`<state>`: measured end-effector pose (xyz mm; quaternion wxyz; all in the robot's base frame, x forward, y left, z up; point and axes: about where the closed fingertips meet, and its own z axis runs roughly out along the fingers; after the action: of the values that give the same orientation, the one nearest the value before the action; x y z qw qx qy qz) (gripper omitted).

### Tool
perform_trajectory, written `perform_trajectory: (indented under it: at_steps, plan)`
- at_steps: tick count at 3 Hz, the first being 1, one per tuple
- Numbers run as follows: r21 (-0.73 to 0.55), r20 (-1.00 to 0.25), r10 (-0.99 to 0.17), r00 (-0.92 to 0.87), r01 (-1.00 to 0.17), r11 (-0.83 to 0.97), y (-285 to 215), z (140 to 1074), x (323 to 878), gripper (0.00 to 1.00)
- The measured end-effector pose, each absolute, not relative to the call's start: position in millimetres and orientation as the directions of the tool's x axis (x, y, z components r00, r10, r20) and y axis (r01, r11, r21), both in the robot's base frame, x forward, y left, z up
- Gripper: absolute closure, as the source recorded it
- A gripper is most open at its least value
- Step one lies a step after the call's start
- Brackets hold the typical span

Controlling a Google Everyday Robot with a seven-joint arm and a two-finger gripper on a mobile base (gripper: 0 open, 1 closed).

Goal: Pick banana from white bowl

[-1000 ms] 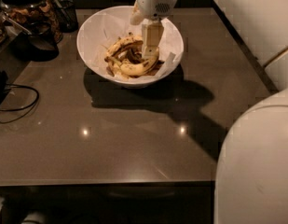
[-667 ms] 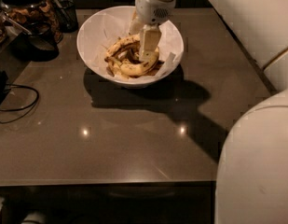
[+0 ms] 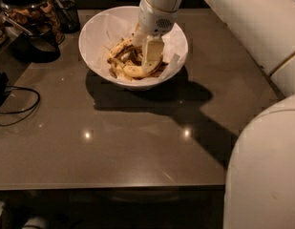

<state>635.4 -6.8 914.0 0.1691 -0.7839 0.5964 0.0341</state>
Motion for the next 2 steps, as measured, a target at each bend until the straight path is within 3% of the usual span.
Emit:
perform_trajectory:
  at_steps: [2]
  plan:
    - [-0.181,-0.264,-0.926,0.271,-0.957,-0.228,-7.0,896.5,625.9,0.4]
